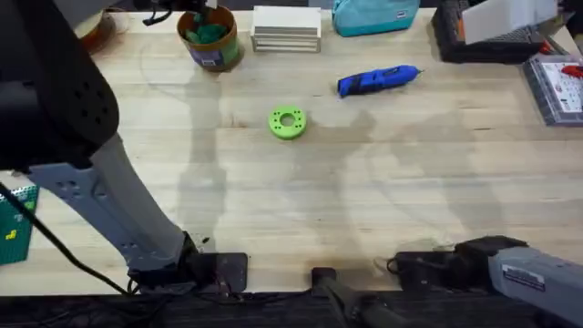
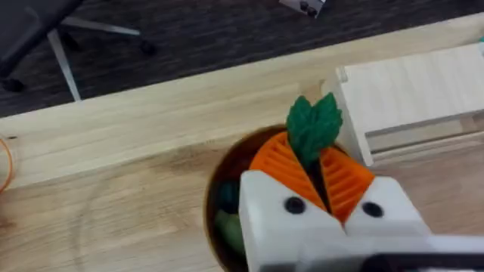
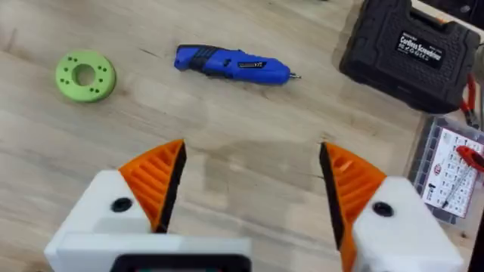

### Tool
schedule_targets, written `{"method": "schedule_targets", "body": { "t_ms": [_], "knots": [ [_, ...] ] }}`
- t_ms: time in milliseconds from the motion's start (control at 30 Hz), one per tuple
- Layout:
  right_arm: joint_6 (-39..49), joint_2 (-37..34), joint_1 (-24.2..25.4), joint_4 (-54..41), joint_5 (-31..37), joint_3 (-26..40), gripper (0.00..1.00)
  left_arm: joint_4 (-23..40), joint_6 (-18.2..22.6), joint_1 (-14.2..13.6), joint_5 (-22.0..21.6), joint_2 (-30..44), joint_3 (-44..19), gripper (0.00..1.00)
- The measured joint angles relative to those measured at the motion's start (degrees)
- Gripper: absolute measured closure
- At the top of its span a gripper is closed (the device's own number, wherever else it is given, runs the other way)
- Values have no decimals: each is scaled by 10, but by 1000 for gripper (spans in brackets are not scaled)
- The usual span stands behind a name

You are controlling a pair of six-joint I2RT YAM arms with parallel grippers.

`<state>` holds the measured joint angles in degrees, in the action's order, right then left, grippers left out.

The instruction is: Pick up the gripper from the table and insert it into the empty holder that is missing its gripper. Then pick up a screw, insert it into the mounting hole, and use the screwdriver to tighten it. Finally, clean up the table by picking up the vegetable and placing it into the bucket.

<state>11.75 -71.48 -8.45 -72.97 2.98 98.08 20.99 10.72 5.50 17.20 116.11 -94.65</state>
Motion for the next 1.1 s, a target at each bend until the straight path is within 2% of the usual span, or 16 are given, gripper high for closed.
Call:
{"method": "schedule_targets", "body": {
  "t_ms": [400,833,1033,1100],
  "knots": [
    [0,0,0,0,0,0,10,-5,2,-1,-28,4,0,995],
    [0,0,0,0,0,0,11,40,83,-3,-55,3,-7,995],
    [0,0,0,0,0,0,10,44,100,-3,-65,3,-7,994],
    [0,0,0,0,0,0,10,43,103,-3,-67,3,-7,939]
  ]
}}
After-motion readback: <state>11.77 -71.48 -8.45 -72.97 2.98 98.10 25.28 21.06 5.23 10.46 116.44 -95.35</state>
